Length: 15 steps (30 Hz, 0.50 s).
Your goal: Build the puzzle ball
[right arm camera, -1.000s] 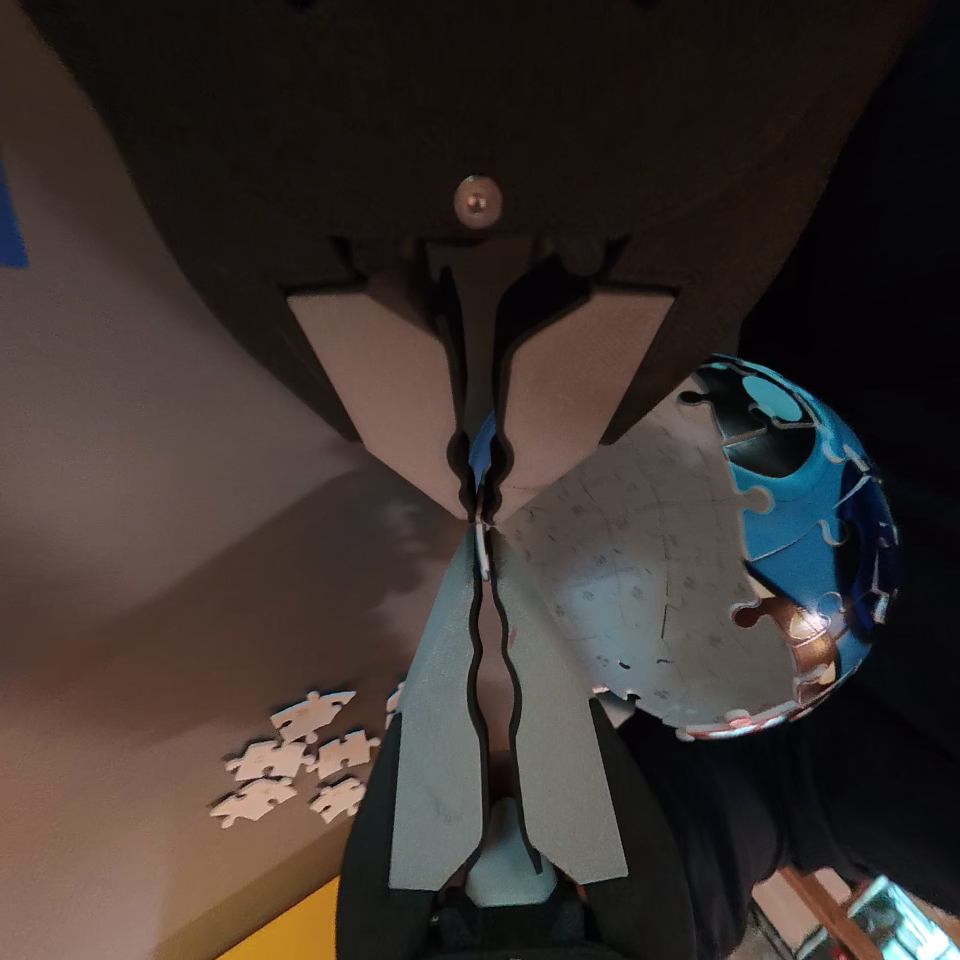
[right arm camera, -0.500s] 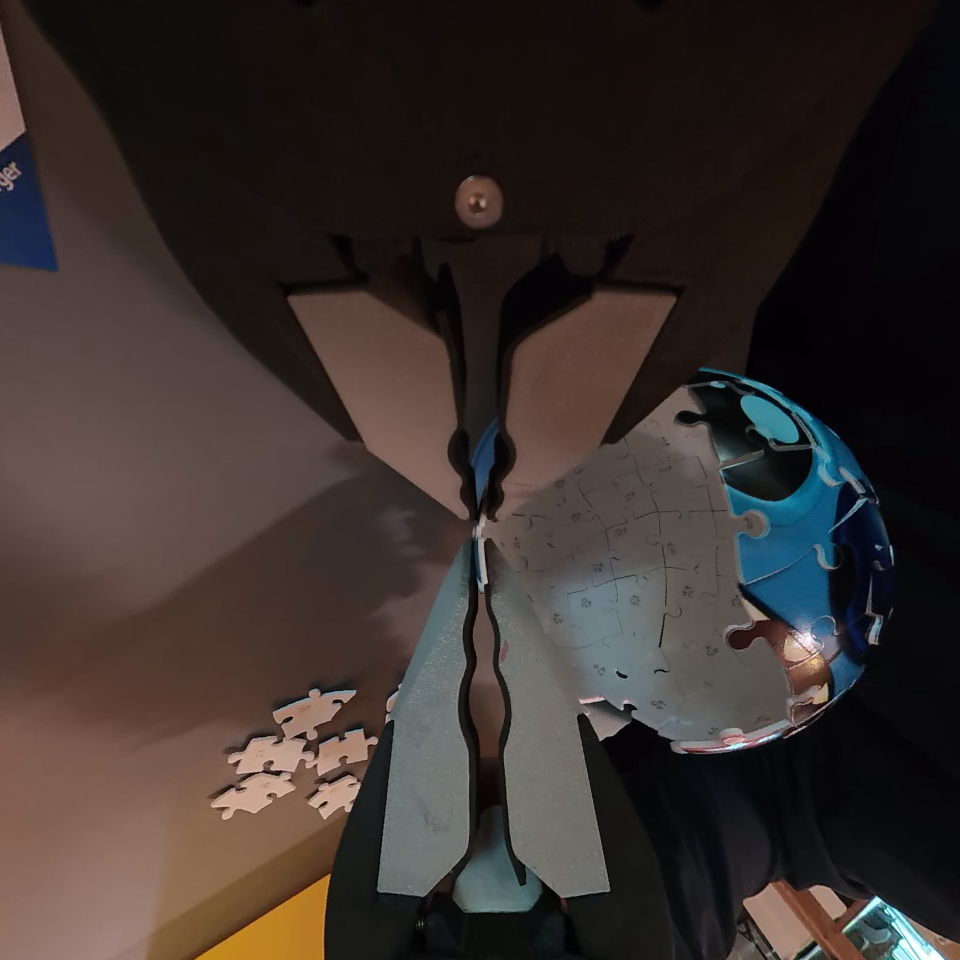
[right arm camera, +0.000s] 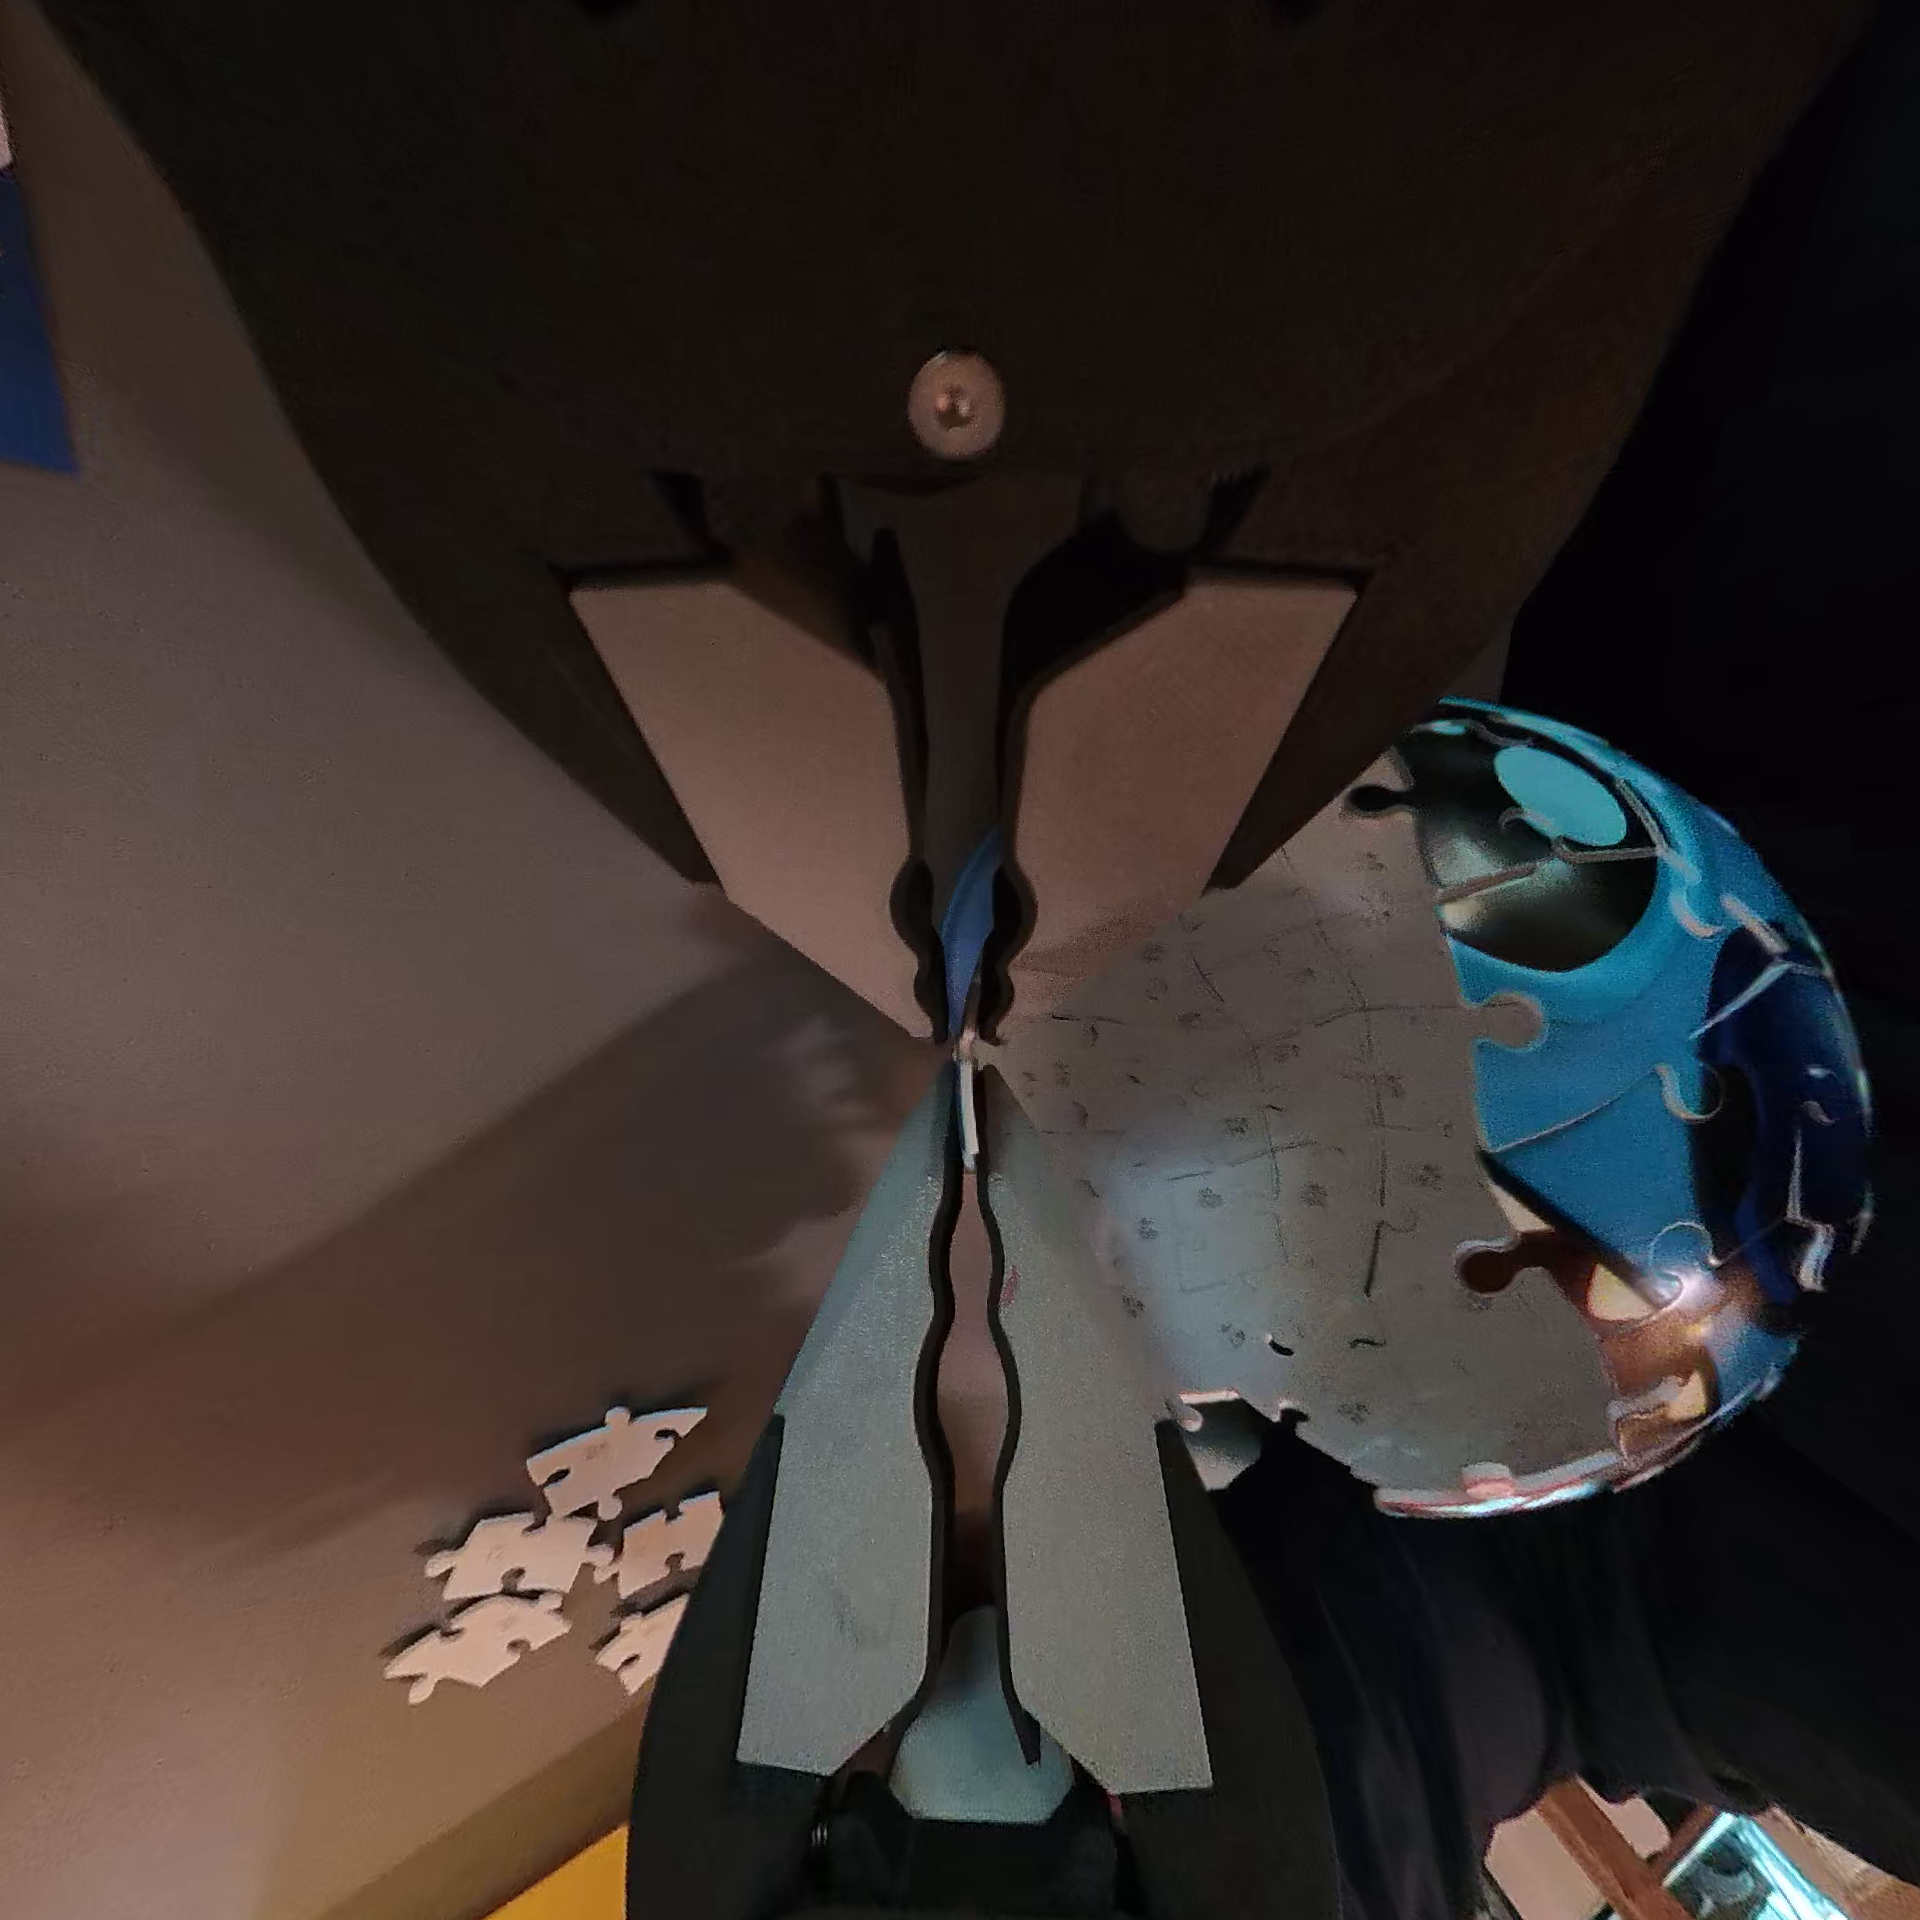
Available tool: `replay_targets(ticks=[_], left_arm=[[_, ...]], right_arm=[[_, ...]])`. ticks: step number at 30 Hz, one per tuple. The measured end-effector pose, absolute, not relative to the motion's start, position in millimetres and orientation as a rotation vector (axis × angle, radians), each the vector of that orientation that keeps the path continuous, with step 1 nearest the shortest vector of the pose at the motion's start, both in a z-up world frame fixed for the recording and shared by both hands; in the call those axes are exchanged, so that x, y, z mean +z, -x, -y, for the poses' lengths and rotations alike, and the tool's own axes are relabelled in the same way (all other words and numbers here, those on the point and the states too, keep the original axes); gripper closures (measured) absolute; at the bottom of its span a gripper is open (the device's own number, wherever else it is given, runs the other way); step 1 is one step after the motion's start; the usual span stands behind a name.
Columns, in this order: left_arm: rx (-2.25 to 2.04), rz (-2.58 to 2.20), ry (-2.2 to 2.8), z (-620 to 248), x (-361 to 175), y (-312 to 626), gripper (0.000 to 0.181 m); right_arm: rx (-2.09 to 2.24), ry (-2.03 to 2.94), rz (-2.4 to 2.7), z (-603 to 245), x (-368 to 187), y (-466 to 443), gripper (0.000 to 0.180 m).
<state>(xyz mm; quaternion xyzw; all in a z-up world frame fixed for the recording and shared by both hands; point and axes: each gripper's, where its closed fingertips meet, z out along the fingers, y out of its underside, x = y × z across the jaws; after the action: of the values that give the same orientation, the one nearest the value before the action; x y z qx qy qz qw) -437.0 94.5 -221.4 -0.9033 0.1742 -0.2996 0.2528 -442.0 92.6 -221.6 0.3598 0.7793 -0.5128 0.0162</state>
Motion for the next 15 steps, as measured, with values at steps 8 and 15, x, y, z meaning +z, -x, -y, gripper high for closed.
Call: replay_targets(ticks=[8,15], left_arm=[[-0.802,-0.471,2.445,-96.6,-220.6,436.9,0.181],[-0.852,-0.451,2.433,-96.0,-221.7,438.4,0.180]], right_arm=[[-1.592,-1.097,-2.387,-92.7,-221.3,442.1,0.178],[-1.570,-1.065,-2.356,-91.0,-222.3,443.0,0.179]])
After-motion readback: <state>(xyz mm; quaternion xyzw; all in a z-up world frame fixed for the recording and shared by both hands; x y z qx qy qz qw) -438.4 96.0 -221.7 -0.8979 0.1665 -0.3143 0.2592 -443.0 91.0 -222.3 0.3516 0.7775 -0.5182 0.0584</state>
